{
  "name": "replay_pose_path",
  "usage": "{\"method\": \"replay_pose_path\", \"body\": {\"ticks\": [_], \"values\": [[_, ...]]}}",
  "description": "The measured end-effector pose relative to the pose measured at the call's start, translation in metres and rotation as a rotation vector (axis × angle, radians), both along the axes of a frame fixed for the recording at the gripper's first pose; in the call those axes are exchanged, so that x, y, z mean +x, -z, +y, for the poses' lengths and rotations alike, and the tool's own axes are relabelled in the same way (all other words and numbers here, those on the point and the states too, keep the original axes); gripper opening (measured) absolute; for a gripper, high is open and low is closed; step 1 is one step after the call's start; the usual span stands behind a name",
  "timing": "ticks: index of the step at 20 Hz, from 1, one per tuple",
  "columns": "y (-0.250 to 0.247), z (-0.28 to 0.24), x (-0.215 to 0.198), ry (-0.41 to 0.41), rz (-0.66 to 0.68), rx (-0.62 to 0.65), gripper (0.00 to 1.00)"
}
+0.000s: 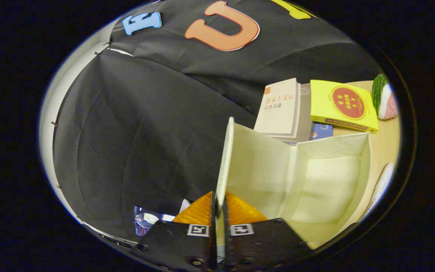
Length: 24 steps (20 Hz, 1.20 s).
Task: Open the storage box then place both shoes into the box .Put the left shoe in first, then the right shoe, with the right side of both shoes facing outward in a uniform manner.
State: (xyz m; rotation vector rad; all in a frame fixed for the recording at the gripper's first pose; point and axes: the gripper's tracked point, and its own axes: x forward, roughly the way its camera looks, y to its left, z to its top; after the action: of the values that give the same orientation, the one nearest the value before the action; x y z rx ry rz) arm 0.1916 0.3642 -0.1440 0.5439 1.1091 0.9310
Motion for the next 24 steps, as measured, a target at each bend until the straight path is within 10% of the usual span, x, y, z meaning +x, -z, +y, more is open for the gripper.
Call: {"method": "replay_pose_path", "body": {"ticks": [6,24], "values": [[-0.003,0.011,-0.006,-0.016,-0.002,-0.012,0.83],[0.130,-0.274,0.007,0.213,0.039,-0.323,0.94]]}}
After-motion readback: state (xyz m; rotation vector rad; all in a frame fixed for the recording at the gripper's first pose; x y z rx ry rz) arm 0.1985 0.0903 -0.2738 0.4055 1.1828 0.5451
